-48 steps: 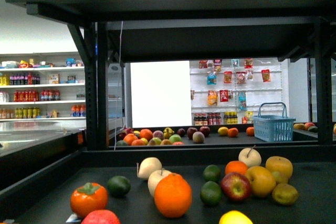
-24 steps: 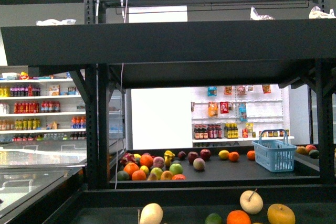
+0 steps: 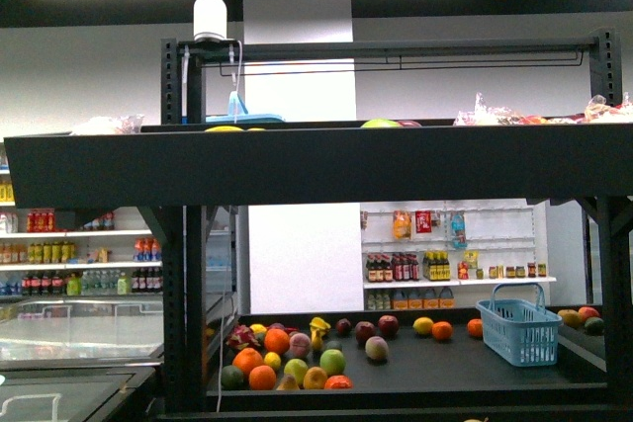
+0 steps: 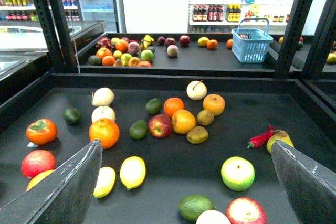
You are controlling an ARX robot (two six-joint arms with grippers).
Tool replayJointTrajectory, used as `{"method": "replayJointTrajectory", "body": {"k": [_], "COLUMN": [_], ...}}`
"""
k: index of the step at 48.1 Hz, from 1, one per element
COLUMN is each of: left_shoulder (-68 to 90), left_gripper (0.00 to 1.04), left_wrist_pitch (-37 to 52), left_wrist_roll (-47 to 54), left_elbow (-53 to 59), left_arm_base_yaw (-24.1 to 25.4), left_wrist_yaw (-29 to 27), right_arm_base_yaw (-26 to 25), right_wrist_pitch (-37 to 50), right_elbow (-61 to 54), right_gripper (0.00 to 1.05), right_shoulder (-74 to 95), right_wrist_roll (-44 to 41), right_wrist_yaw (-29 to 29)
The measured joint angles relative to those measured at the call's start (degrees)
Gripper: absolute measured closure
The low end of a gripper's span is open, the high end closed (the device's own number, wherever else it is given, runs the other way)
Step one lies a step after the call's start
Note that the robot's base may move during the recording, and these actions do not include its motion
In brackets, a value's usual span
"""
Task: Pick lemon from shelf
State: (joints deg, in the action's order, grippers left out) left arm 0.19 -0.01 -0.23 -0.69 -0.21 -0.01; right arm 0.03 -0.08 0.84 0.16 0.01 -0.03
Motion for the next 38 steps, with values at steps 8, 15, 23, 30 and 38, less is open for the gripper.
{"method": "replayJointTrajectory", "body": {"k": [8, 15, 23, 30, 38], "left_shoulder": [0.00, 5.73, 24.33, 43.17, 63.06], "left_gripper": [0.08, 0.08, 0.08, 0.08, 0.08], "left_wrist_pitch": [0.00, -8.33, -4.94, -5.44, -6.84], "left_wrist_roll": [0.00, -10.54, -34.80, -49.33, -58.31], "left_elbow": [0.00, -3.67, -14.99, -30.95, -48.68], "left_arm_base_yaw": [0.00, 1.27, 8.37, 18.73, 27.45], "left_wrist_yaw": [0.00, 2.91, 10.78, 18.36, 19.96], "right_arm_base_yaw": [0.00, 0.00, 0.00, 0.00, 0.00], "right_wrist_pitch": [0.00, 0.00, 0.00, 0.00, 0.00], "right_elbow": [0.00, 0.00, 0.00, 0.00, 0.00], "right_gripper": [0.08, 0.08, 0.08, 0.08, 0.08], "right_shoulder": [0.00, 0.00, 0.00, 0.00, 0.00], "right_wrist_roll": [0.00, 0.00, 0.00, 0.00, 0.00], "right_wrist_yaw": [0.00, 0.00, -0.02, 0.00, 0.00]}}
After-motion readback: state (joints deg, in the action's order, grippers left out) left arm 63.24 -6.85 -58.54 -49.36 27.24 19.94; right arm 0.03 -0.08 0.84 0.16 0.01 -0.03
